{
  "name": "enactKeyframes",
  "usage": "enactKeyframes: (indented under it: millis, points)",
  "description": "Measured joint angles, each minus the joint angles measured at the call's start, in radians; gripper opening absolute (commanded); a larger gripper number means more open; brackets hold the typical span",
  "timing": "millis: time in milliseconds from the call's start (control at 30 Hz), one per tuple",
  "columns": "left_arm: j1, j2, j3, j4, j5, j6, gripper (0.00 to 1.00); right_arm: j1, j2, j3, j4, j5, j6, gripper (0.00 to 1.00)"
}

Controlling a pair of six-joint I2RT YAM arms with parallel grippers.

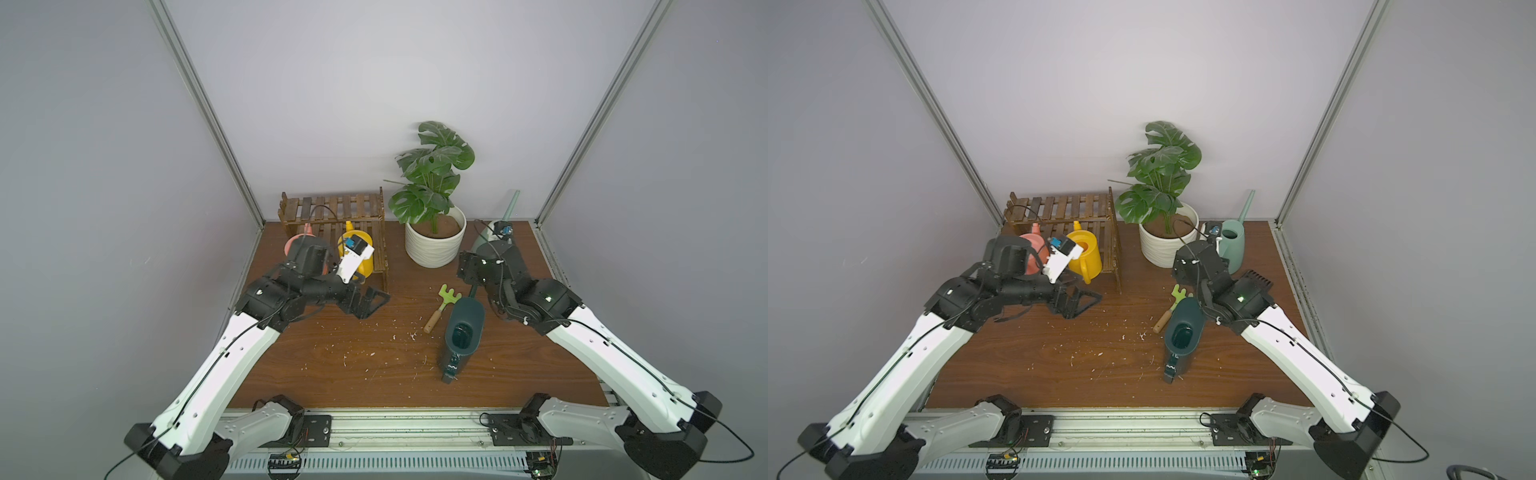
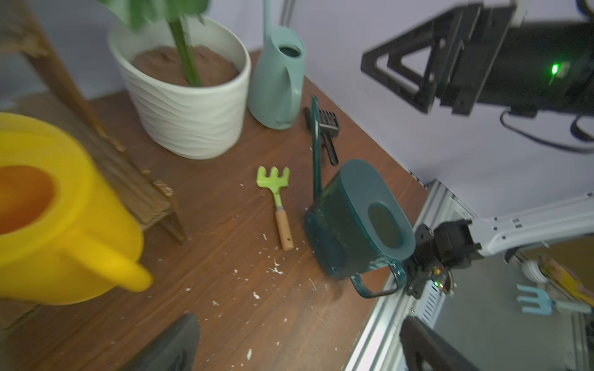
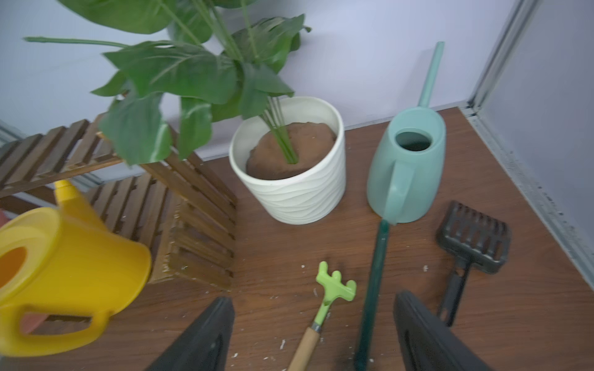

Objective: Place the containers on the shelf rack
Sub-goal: 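Pick up a container from the center of the board.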

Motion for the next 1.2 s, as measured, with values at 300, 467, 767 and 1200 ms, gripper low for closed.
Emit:
enactKeyframes:
  millis: [300,467,767,1200]
  points:
    - [-0.406,0.210,0.046,0.007,-0.125,0.016,1.00,-0.196,-0.066,-0.054,-0.012,-0.070,-0.070,0.93]
    - [-0.642,0.306,0.058,0.017,-0.287,-0.012,1.00,-0.218,-0.081,-0.054,-0.025,-0.076,-0.086,0.97]
    - [-0.753,0.432,0.113,0.042,-0.515,-0.132,1.00,-0.220,-0.146,-0.053,-0.064,-0.070,-0.088,0.99]
    - [-0.746,0.612,0.148,0.055,-0.709,-0.154,0.85,-0.226,-0.201,-0.045,-0.090,-0.058,-0.088,0.99]
